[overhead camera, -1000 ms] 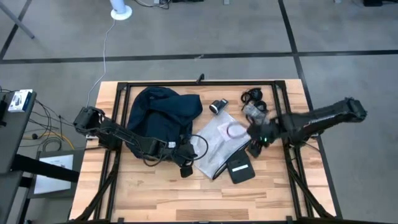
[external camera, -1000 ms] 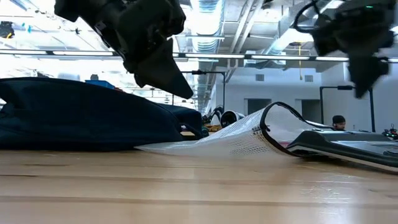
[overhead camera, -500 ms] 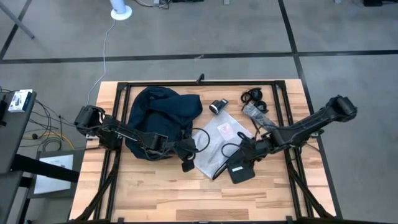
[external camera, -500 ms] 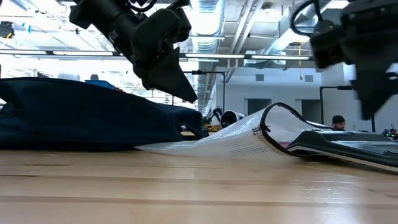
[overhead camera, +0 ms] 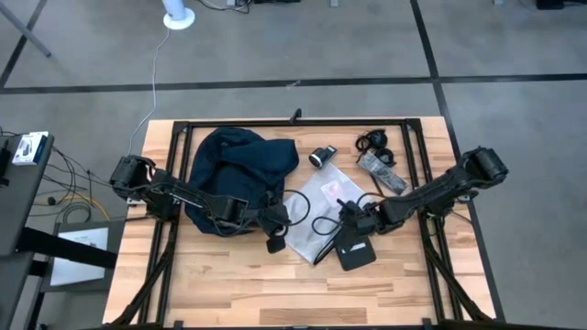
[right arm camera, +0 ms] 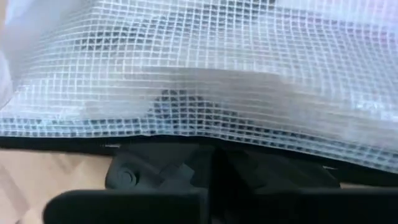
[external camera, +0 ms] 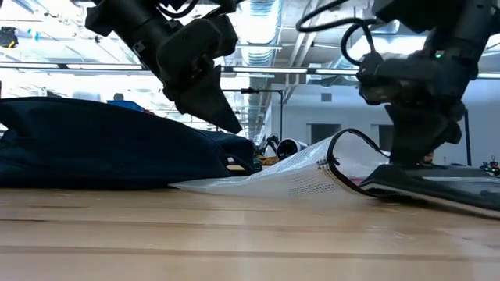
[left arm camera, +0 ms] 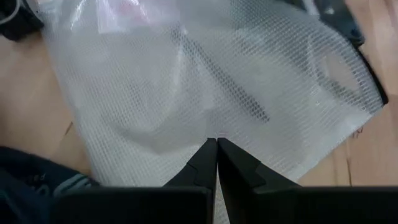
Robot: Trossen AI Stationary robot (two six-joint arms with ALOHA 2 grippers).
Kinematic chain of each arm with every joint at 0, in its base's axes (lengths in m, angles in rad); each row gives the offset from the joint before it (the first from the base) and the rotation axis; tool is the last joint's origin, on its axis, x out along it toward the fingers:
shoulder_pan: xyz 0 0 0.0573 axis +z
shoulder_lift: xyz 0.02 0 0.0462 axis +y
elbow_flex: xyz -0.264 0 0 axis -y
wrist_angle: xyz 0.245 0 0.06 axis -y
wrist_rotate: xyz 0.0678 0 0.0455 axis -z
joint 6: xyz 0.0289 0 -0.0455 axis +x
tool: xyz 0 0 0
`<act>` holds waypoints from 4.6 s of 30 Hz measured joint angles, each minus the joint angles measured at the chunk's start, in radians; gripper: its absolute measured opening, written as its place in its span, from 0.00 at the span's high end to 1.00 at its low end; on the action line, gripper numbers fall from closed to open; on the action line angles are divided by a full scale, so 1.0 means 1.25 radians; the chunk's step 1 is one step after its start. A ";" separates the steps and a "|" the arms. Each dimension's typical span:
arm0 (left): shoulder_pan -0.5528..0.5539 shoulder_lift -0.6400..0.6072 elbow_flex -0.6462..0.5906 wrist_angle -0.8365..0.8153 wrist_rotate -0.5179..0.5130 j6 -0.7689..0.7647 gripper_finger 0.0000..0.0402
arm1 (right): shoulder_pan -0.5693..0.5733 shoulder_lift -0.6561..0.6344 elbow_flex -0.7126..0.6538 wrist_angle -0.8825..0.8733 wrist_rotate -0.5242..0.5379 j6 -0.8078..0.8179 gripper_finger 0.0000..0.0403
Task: Unpack backpack
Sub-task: Move the black calculator to the bottom right of the table, then remove the black pen from the white zip lock bag
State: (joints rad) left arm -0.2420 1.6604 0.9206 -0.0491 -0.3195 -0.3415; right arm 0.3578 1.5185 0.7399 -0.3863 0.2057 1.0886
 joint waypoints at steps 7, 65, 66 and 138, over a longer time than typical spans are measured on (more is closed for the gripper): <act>0.000 0.000 0.000 -0.012 0.000 -0.009 1.00 | 0.060 -0.023 -0.001 -0.014 -0.164 0.009 1.00; -0.083 -0.086 0.000 0.146 0.070 0.038 1.00 | -0.171 -0.020 0.041 0.272 -0.149 -0.348 1.00; -0.088 -0.091 0.000 0.154 0.075 0.038 1.00 | -0.181 -0.020 0.041 0.269 -0.149 -0.354 1.00; 0.015 0.049 -0.021 0.102 -0.273 0.094 0.87 | -0.101 0.261 0.140 0.361 0.166 -0.605 0.59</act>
State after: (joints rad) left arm -0.2234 1.7210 0.8944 0.0784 -0.6601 -0.2245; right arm 0.2322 1.8454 0.9143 0.0655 0.4138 0.3323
